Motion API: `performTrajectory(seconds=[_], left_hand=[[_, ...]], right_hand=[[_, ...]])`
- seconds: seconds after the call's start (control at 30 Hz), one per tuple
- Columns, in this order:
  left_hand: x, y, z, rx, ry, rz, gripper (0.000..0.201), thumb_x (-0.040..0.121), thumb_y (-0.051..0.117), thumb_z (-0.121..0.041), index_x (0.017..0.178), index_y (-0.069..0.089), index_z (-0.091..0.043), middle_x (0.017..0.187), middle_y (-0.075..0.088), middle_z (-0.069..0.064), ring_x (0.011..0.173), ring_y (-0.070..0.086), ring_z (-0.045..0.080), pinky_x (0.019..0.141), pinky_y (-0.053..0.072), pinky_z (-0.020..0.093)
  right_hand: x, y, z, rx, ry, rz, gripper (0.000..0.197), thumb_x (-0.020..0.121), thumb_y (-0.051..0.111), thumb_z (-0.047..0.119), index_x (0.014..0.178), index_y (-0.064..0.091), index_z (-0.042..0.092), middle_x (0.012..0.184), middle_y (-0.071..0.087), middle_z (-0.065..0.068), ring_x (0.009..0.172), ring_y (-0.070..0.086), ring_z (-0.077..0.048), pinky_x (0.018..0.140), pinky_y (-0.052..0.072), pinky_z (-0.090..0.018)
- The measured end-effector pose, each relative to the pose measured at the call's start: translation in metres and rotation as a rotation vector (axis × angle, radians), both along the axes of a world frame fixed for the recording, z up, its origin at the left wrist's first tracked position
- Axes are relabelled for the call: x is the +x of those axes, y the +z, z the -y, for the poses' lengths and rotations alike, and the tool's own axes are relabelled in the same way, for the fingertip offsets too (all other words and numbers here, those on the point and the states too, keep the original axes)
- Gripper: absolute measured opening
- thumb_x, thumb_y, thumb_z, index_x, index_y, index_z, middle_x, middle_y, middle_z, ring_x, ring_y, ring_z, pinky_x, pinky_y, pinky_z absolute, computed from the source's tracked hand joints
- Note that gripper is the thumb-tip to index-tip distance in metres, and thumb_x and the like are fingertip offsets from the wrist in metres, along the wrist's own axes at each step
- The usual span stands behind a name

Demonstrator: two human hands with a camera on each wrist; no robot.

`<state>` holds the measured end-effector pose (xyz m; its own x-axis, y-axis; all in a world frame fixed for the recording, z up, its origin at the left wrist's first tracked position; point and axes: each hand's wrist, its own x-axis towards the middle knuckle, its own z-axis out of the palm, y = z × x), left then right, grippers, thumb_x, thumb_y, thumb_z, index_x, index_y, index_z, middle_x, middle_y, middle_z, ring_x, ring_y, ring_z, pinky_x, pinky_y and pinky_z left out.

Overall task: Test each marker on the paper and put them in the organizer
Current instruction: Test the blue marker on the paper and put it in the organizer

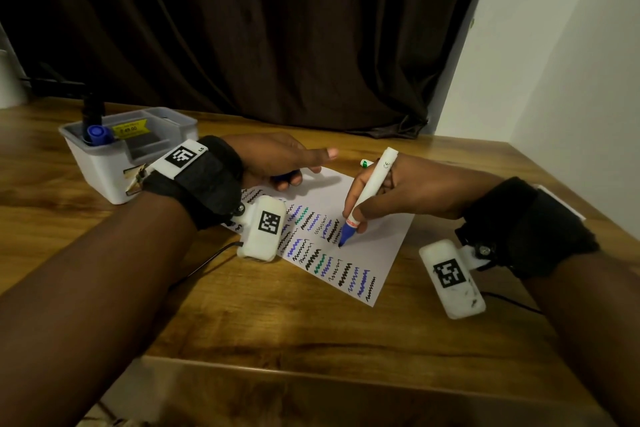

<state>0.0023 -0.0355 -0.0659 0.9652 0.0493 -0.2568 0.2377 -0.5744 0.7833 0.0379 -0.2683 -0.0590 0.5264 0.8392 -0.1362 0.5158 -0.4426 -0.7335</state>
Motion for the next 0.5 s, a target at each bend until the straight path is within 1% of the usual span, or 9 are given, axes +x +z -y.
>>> performTrajectory(seconds=[0.1,0.2,0.23,0.33,0.37,0.5], left_hand=[[-0.0001,0.0005,0.0012,0.014,0.006,0.008,0.061,0.089,0.055,-0.064,0.123,0.067,-0.016,0.066,0.051,0.0,0.061,0.043,0.012,0.064,0.042,0.027],[-0.0001,0.0005,0.001,0.019,0.003,0.005,0.061,0.088,0.055,-0.065,0.124,0.066,-0.016,0.067,0.051,0.0,0.061,0.043,0.013,0.065,0.041,0.027],[0.0001,0.0004,0.0006,0.015,0.002,0.004,0.062,0.088,0.055,-0.065,0.124,0.066,-0.016,0.066,0.051,0.0,0.061,0.043,0.013,0.066,0.042,0.028],[0.0004,0.0003,0.0004,0.007,0.004,0.003,0.061,0.088,0.055,-0.064,0.124,0.066,-0.016,0.067,0.051,0.0,0.061,0.043,0.013,0.065,0.042,0.028],[0.0003,0.0004,0.0006,0.005,0.005,0.003,0.061,0.089,0.055,-0.064,0.124,0.066,-0.015,0.067,0.051,0.0,0.061,0.043,0.013,0.065,0.042,0.028],[-0.0005,0.001,0.0013,0.005,-0.007,-0.005,0.062,0.089,0.054,-0.064,0.126,0.065,-0.015,0.068,0.051,0.001,0.062,0.043,0.013,0.067,0.042,0.028]], right_hand=[[-0.0001,-0.0003,0.0003,0.008,-0.006,-0.01,0.006,0.092,0.073,0.012,0.097,0.077,0.011,0.1,0.081,-0.003,0.1,0.077,-0.012,0.08,0.061,-0.021],[0.001,-0.0008,0.0003,0.027,-0.017,-0.019,0.009,0.093,0.072,0.011,0.1,0.076,0.007,0.099,0.081,-0.006,0.099,0.077,-0.013,0.079,0.06,-0.021],[0.0016,-0.0009,0.0004,0.021,-0.018,-0.014,0.011,0.093,0.073,0.012,0.101,0.076,0.006,0.099,0.081,-0.006,0.1,0.077,-0.013,0.081,0.061,-0.023],[0.0043,-0.0019,0.0011,-0.008,-0.022,0.005,0.015,0.092,0.074,0.015,0.104,0.076,0.006,0.1,0.081,-0.002,0.103,0.077,-0.016,0.091,0.062,-0.035],[0.0046,-0.0019,0.0013,-0.007,-0.023,0.007,0.015,0.092,0.074,0.015,0.103,0.076,0.006,0.1,0.082,-0.002,0.103,0.077,-0.017,0.092,0.062,-0.036],[0.0044,-0.0019,0.0014,0.009,-0.033,0.003,0.012,0.092,0.074,0.014,0.101,0.076,0.006,0.1,0.081,-0.003,0.102,0.077,-0.014,0.09,0.062,-0.034]])
